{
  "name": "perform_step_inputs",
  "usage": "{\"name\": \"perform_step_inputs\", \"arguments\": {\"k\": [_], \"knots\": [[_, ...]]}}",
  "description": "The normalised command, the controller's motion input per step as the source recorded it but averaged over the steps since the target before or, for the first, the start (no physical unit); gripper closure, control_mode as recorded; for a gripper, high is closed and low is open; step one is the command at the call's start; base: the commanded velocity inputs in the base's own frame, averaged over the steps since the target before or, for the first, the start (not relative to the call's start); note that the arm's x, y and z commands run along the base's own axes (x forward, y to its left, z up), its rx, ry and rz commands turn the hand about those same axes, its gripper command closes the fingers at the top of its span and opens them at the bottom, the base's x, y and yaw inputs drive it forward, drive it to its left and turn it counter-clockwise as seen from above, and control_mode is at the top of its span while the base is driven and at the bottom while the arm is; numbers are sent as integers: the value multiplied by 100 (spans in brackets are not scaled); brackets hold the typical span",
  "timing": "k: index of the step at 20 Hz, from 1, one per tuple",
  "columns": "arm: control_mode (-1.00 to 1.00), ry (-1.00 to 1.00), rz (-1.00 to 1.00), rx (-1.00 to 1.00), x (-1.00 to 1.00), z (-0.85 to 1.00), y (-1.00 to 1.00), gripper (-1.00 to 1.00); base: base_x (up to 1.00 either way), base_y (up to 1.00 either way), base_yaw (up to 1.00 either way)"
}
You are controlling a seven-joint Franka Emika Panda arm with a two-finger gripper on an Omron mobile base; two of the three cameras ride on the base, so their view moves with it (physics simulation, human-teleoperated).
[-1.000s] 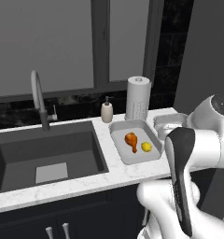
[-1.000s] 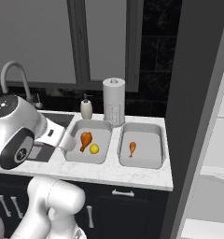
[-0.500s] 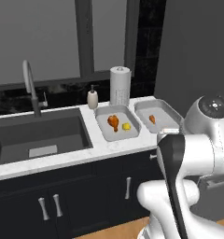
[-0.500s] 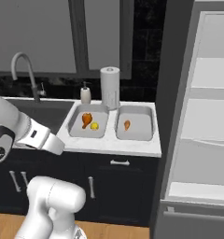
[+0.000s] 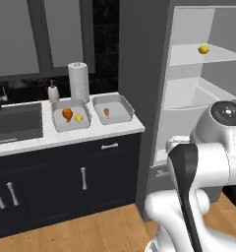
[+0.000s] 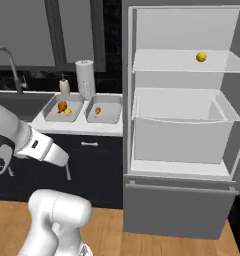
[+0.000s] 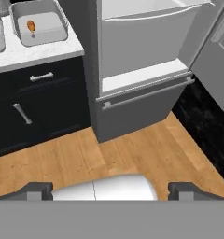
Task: Place one lemon and one chicken drumstick in each tupperware on the nearby counter, to pack two identical lunches.
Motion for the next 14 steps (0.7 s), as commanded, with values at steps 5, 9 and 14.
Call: {"name": "perform_step_inputs", "arguments": {"k": [5, 9, 14], "knots": [[100, 0, 0, 0, 0, 0, 0, -100, 0, -100, 0], [100, 0, 0, 0, 0, 0, 0, -100, 24, -97, 0], [100, 0, 0, 0, 0, 0, 0, -100, 56, -62, 1]]}}
